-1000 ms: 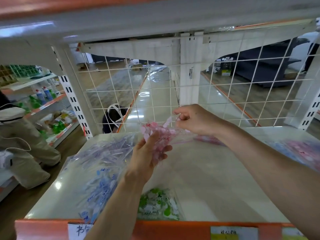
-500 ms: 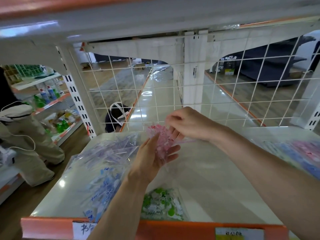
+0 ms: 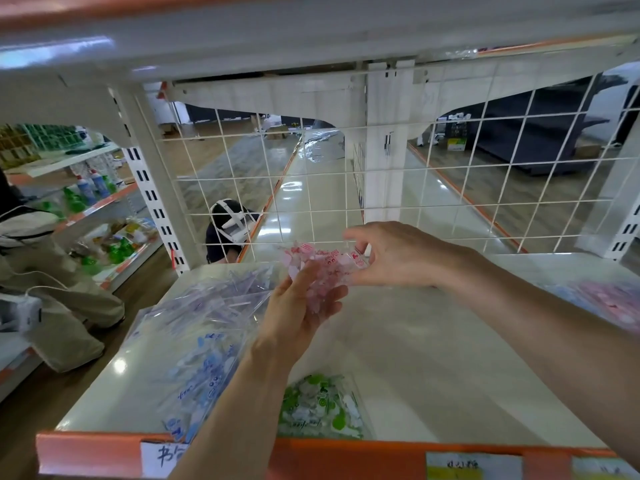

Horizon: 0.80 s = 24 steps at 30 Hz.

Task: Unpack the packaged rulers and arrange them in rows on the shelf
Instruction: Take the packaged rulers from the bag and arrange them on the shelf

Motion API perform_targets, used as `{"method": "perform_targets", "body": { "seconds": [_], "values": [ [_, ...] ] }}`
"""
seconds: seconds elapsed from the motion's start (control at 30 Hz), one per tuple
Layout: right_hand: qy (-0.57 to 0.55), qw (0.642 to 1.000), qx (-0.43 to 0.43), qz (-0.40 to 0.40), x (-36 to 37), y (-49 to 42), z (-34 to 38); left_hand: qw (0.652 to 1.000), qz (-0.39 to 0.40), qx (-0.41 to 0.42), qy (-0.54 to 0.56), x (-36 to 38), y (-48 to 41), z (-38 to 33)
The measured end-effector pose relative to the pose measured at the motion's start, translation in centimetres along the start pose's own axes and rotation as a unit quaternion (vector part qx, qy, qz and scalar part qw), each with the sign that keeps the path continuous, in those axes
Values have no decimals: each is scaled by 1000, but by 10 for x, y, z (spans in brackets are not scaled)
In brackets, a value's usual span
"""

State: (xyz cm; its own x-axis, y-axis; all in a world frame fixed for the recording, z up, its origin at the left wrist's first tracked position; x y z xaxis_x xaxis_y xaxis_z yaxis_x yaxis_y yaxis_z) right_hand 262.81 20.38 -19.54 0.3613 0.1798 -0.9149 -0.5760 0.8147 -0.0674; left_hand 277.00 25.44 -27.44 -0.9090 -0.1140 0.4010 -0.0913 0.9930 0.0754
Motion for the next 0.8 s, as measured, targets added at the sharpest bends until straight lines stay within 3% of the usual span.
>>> {"method": "perform_targets", "body": {
  "seconds": [0.1, 0.27, 0.37, 0.5, 0.6, 0.8],
  "values": [
    [100, 994, -23, -26, 4, 0, 7, 1000, -14, 0, 7, -1, -1, 0],
    [135, 989, -45, -34, 11, -8, 8, 1000, -17, -1, 5, -1, -2, 1],
    [119, 992, -41, -16, 13, -11, 7, 1000, -20, -2, 8, -1, -3, 1],
    [43, 998, 42, -9, -8, -30, -19, 998, -67, -2, 23, -8, -5, 2],
    [65, 992, 102, 42, -10, -42, -40, 993, -112, 7, 35, -14, -7, 3],
    [100, 982, 94, 128, 24, -61, -42, 992, -120, 19, 41, -15, -8, 2]
  ]
}}
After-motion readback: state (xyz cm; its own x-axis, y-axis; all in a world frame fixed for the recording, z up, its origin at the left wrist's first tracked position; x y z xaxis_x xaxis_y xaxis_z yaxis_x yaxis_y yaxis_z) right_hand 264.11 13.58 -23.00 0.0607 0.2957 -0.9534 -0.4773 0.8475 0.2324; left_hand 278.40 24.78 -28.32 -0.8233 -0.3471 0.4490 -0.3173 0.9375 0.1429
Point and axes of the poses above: each hand's wrist, its own y-axis away from the middle knuckle, its own x-axis out of the palm, z = x × y, the point moved 3 cm from there along -y, towards the middle knuckle, and after that the axes turned 6 degrees about -y, right-handed, at the moved point
